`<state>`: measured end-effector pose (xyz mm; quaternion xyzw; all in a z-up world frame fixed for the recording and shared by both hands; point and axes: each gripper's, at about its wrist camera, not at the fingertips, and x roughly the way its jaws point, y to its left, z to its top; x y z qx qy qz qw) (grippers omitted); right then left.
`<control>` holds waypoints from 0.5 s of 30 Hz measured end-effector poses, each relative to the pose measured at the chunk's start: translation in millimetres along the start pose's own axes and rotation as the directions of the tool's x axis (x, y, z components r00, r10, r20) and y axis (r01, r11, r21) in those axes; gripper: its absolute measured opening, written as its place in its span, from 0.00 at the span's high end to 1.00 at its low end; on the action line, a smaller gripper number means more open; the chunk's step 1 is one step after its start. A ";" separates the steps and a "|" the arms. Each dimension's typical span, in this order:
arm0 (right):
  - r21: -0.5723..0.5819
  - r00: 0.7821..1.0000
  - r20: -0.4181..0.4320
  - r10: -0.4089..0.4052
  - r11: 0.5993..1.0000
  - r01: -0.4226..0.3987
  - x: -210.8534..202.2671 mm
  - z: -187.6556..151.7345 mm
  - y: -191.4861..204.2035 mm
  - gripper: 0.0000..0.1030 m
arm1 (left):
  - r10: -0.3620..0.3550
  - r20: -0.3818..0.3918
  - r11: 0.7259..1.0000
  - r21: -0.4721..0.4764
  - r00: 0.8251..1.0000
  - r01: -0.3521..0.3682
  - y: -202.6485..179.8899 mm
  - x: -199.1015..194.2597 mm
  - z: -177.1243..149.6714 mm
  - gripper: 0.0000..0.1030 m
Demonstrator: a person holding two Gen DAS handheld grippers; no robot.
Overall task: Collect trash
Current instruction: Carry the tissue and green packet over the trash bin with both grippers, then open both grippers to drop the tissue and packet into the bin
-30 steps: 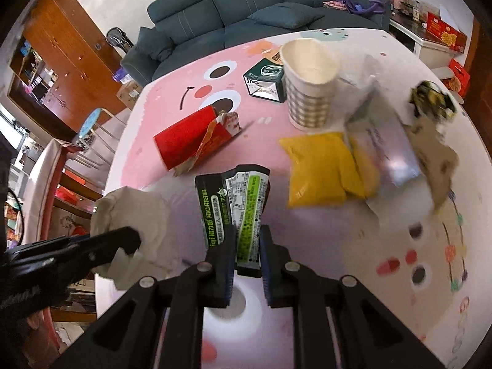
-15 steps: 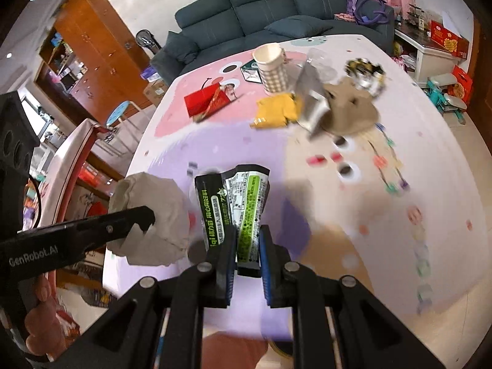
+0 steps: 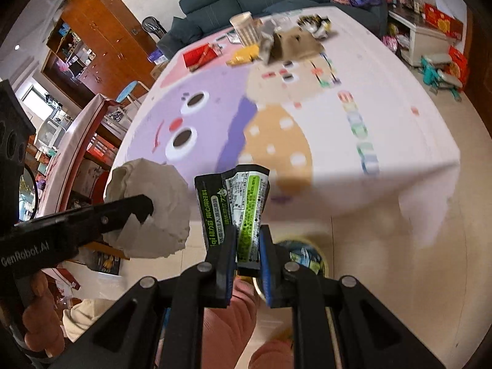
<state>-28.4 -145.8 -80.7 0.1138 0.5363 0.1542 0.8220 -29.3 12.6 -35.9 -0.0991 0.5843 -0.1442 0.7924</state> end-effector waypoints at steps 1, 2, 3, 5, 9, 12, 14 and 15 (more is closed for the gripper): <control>0.007 1.000 -0.007 0.001 1.000 -0.001 0.5 -6.6 -2.8 0.86 | 0.002 -0.010 1.000 0.004 1.000 -0.001 -1.6 2.5 -7.3 0.86; 0.015 1.000 -0.015 0.002 1.000 -0.002 1.7 -12.4 -5.1 0.86 | 0.002 -0.018 1.000 0.008 1.000 -0.002 -2.5 5.0 -13.3 0.85; 0.027 1.000 -0.025 0.002 1.000 -0.001 3.9 -20.1 -8.6 0.86 | 0.006 -0.024 1.000 0.012 1.000 -0.006 -3.0 8.6 -19.2 0.86; 0.052 0.999 -0.042 0.001 0.999 0.001 10.8 -32.8 -14.5 0.86 | 0.012 -0.043 1.000 0.018 0.999 -0.011 -1.6 19.9 -31.9 0.85; 0.096 0.997 -0.073 -0.009 0.995 0.016 35.0 -54.6 -25.0 0.86 | 0.032 -0.073 0.999 0.039 0.997 -0.029 5.1 50.7 -50.5 0.85; 0.123 0.995 -0.101 -0.024 0.992 0.036 63.7 -69.3 -32.8 0.86 | 0.060 -0.096 0.996 0.072 0.994 -0.053 13.2 85.9 -65.3 0.85; 0.135 0.993 -0.114 -0.037 0.989 0.053 86.5 -79.2 -39.6 0.86 | 0.065 -0.114 0.995 0.085 0.991 -0.056 21.4 112.9 -76.2 0.85; 0.142 0.992 -0.120 -0.046 0.988 0.063 100.3 -84.4 -43.6 0.86 | 0.066 -0.122 0.995 0.087 0.990 -0.055 26.2 126.4 -80.6 0.85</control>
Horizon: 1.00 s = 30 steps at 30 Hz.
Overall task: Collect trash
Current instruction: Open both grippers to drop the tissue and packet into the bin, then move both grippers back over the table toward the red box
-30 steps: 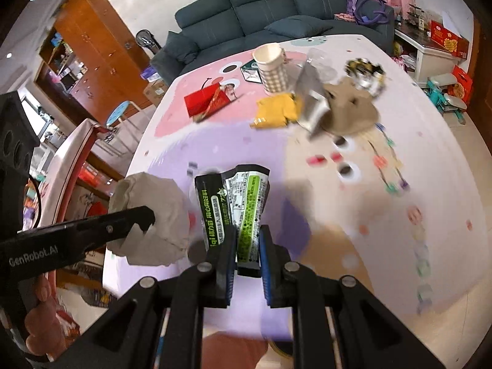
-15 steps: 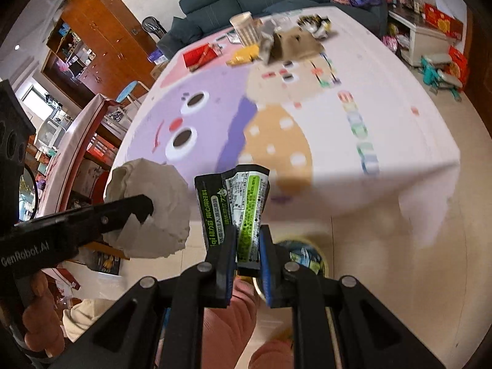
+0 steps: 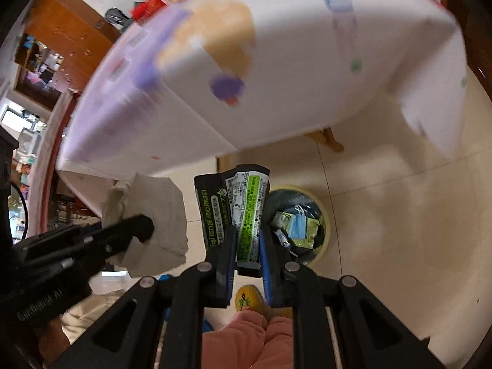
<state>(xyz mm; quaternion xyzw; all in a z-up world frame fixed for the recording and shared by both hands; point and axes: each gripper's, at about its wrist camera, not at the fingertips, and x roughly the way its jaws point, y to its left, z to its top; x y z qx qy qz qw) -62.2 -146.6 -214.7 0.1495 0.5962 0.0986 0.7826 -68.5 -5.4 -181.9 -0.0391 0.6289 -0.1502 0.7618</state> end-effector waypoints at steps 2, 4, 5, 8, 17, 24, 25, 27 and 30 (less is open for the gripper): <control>0.016 1.000 -0.011 -0.016 1.000 0.016 28.3 -4.6 -7.8 0.86 | -0.004 -0.019 1.000 -0.005 1.000 0.004 10.2 34.6 -5.1 0.84; 0.026 0.999 -0.015 -0.036 0.999 0.036 58.8 -8.8 -16.9 0.85 | -0.006 -0.023 1.000 -0.012 1.000 0.006 18.8 62.3 -7.5 0.83; 0.030 0.999 -0.019 -0.046 0.998 0.047 73.6 -10.7 -21.0 0.85 | -0.004 -0.025 1.000 -0.015 1.000 0.003 22.9 75.6 -8.3 0.83; 0.051 0.997 -0.038 -0.067 0.996 0.068 119.3 -15.7 -35.6 0.84 | -0.001 -0.023 1.000 -0.028 1.000 0.001 35.5 115.2 -8.4 0.80; 0.054 0.993 -0.064 -0.095 0.994 0.098 213.8 -19.9 -61.7 0.61 | 0.038 -0.006 0.999 -0.014 0.999 -0.038 55.6 191.9 -0.9 0.56; 0.056 0.992 -0.060 -0.107 0.992 0.111 220.6 -20.2 -66.6 0.57 | 0.051 -0.006 0.998 -0.020 0.999 -0.051 59.3 200.8 -3.6 0.56; 0.060 0.993 -0.057 -0.108 0.992 0.111 218.0 -17.1 -68.1 0.57 | 0.053 -0.003 0.998 -0.020 0.999 -0.053 58.6 197.9 -4.2 0.56; 0.070 0.993 -0.050 -0.110 0.991 0.114 211.1 -16.9 -68.6 0.57 | 0.058 0.002 0.998 -0.015 0.998 -0.058 59.1 196.7 -2.2 0.56; 0.077 0.992 -0.039 -0.116 0.990 0.119 197.5 -16.0 -64.0 0.57 | 0.066 0.009 0.998 -0.005 0.998 -0.066 57.6 184.2 -3.1 0.56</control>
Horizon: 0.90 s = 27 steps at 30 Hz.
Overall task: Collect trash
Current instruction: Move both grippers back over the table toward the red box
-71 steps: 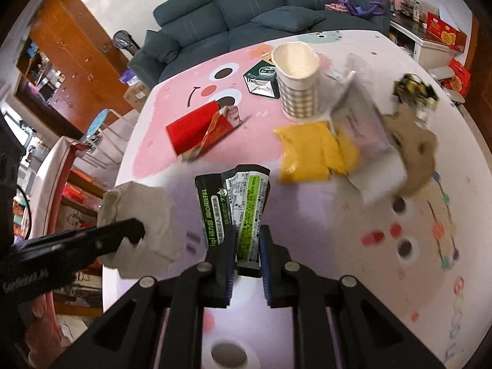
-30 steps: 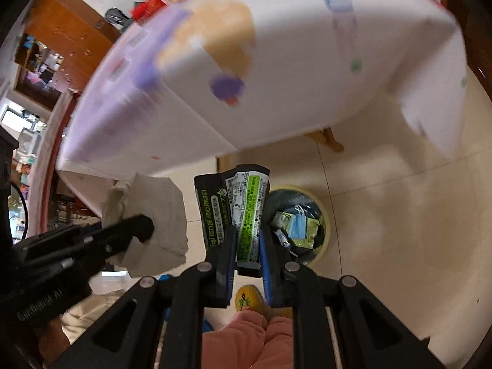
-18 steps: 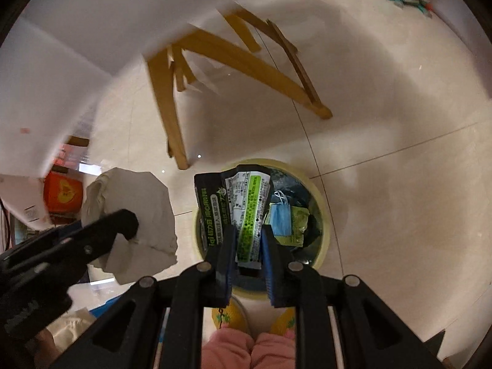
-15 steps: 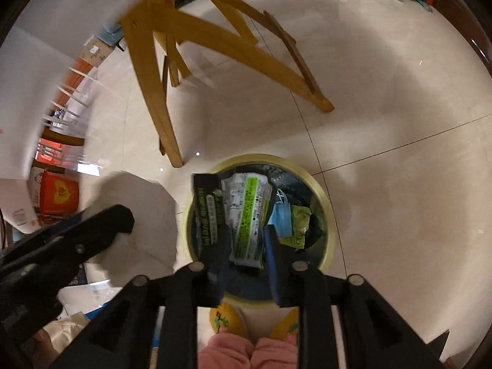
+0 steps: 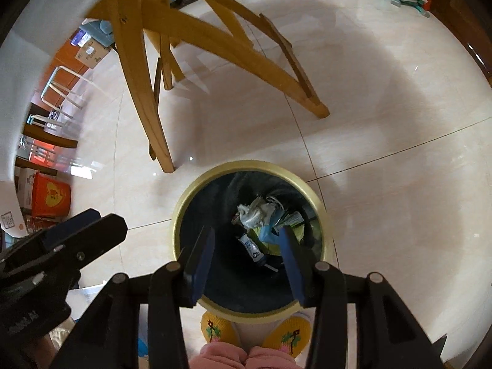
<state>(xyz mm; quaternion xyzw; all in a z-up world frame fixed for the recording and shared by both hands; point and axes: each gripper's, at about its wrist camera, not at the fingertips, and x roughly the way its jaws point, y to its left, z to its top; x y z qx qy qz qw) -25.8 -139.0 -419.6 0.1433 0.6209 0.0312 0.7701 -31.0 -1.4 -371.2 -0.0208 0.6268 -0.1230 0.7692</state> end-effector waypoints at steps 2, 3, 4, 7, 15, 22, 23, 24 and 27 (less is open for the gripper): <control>0.003 1.000 0.003 -0.001 1.000 0.001 -11.5 -0.1 1.0 0.57 | -0.001 -0.002 1.000 -0.002 1.000 0.001 -0.9 -13.6 0.7 0.56; 0.005 1.000 0.003 0.000 1.000 0.000 -20.1 0.1 2.3 0.57 | -0.003 -0.003 1.000 -0.007 1.000 0.003 -2.0 -22.0 1.1 0.56; 0.007 1.000 0.002 0.001 1.000 -0.001 -27.5 0.8 4.1 0.57 | -0.006 -0.003 1.000 -0.011 1.000 0.006 -3.1 -30.9 2.1 0.56; 0.010 1.000 -0.001 0.001 1.000 -0.001 -54.6 2.2 11.7 0.57 | -0.011 0.003 1.000 -0.013 1.000 0.011 -7.1 -63.1 6.3 0.56; -0.006 0.999 0.020 0.025 1.000 -0.025 -148.1 5.6 36.5 0.57 | -0.022 0.048 1.000 0.003 0.999 0.022 -25.1 -167.7 15.8 0.56; -0.038 0.996 0.074 0.056 0.998 -0.053 -232.3 5.4 56.1 0.57 | -0.019 0.113 0.999 0.044 0.993 0.014 -45.5 -259.4 16.3 0.56; -0.042 0.995 0.084 0.061 0.997 -0.057 -244.4 5.0 58.9 0.57 | -0.018 0.127 0.999 0.051 0.992 0.012 -50.5 -271.4 16.7 0.56; -0.048 0.993 0.094 0.066 0.997 -0.061 -256.4 4.8 62.1 0.57 | -0.017 0.138 0.998 0.056 0.990 0.010 -52.3 -280.4 16.2 0.56; -0.074 0.988 0.127 0.084 0.994 -0.075 -288.8 5.2 71.0 0.57 | -0.014 0.179 0.997 0.071 0.984 0.002 -59.5 -311.3 19.3 0.56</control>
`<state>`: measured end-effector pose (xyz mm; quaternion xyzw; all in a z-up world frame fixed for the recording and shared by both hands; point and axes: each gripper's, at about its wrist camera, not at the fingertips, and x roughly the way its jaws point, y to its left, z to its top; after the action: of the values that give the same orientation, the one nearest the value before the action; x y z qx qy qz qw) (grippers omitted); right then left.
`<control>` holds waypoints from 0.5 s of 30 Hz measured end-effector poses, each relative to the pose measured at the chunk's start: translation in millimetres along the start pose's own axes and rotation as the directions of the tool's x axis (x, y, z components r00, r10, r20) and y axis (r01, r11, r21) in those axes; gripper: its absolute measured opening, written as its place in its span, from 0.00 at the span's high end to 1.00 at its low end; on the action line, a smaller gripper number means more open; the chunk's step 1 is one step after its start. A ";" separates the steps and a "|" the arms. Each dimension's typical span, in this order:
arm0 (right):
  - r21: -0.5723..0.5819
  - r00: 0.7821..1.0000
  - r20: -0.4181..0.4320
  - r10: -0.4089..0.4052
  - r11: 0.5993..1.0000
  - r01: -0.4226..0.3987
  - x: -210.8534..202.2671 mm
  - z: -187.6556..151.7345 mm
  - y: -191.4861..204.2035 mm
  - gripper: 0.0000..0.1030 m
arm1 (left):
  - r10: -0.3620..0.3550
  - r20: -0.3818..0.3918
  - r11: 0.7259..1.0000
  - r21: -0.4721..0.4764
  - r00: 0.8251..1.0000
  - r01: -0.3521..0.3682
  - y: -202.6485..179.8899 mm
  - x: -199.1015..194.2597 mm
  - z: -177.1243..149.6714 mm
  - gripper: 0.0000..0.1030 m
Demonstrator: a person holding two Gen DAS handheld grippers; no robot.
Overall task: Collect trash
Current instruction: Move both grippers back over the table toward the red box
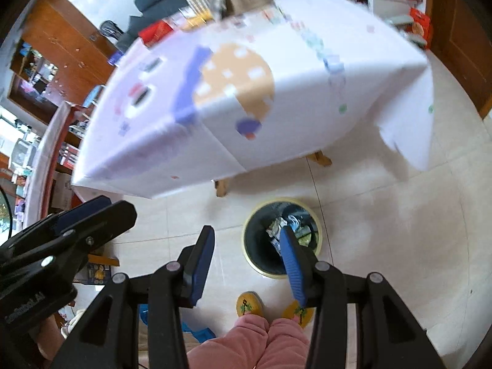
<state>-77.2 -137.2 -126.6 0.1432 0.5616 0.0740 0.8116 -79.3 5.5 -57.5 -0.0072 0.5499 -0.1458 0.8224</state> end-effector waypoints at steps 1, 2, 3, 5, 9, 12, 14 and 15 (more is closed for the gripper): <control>-0.009 1.000 0.012 0.006 1.000 -0.005 -7.8 1.5 3.3 0.57 | 0.003 0.019 1.000 0.008 1.000 -0.003 -2.1 -12.3 2.9 0.56; -0.023 1.000 0.026 0.014 1.000 -0.013 -18.4 3.3 7.8 0.57 | 0.006 0.030 1.000 0.012 1.000 -0.006 -3.5 -18.5 4.7 0.56; -0.032 0.999 0.037 0.019 0.999 -0.018 -25.2 4.9 11.1 0.57 | 0.013 0.049 1.000 0.019 0.999 -0.013 -5.2 -29.1 7.3 0.56; -0.052 0.998 0.062 0.027 0.998 -0.024 -40.1 7.7 18.1 0.57 | 0.021 0.078 0.999 0.024 0.997 -0.023 -6.1 -44.1 8.4 0.55; -0.091 0.993 0.108 0.049 0.995 -0.039 -65.7 12.4 29.4 0.57 | 0.038 0.129 0.999 0.011 0.991 -0.039 -3.9 -74.4 16.9 0.55; -0.116 0.988 0.140 0.062 0.992 -0.045 -80.0 15.2 33.6 0.57 | 0.048 0.162 0.999 -0.002 0.986 -0.049 -3.4 -91.3 22.2 0.55; -0.130 0.985 0.161 0.069 0.990 -0.049 -88.8 20.5 36.3 0.57 | 0.056 0.181 0.998 -0.005 0.982 -0.056 -4.0 -100.6 23.9 0.54; -0.137 0.983 0.169 0.075 0.989 -0.052 -93.0 21.8 36.9 0.57 | 0.060 0.191 0.998 -0.006 0.980 -0.060 -4.5 -104.7 25.4 0.53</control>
<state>-88.7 -131.6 -25.0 0.1130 0.4776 0.1238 0.8624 -94.3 23.4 47.8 -0.0047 0.4683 -0.1196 0.8754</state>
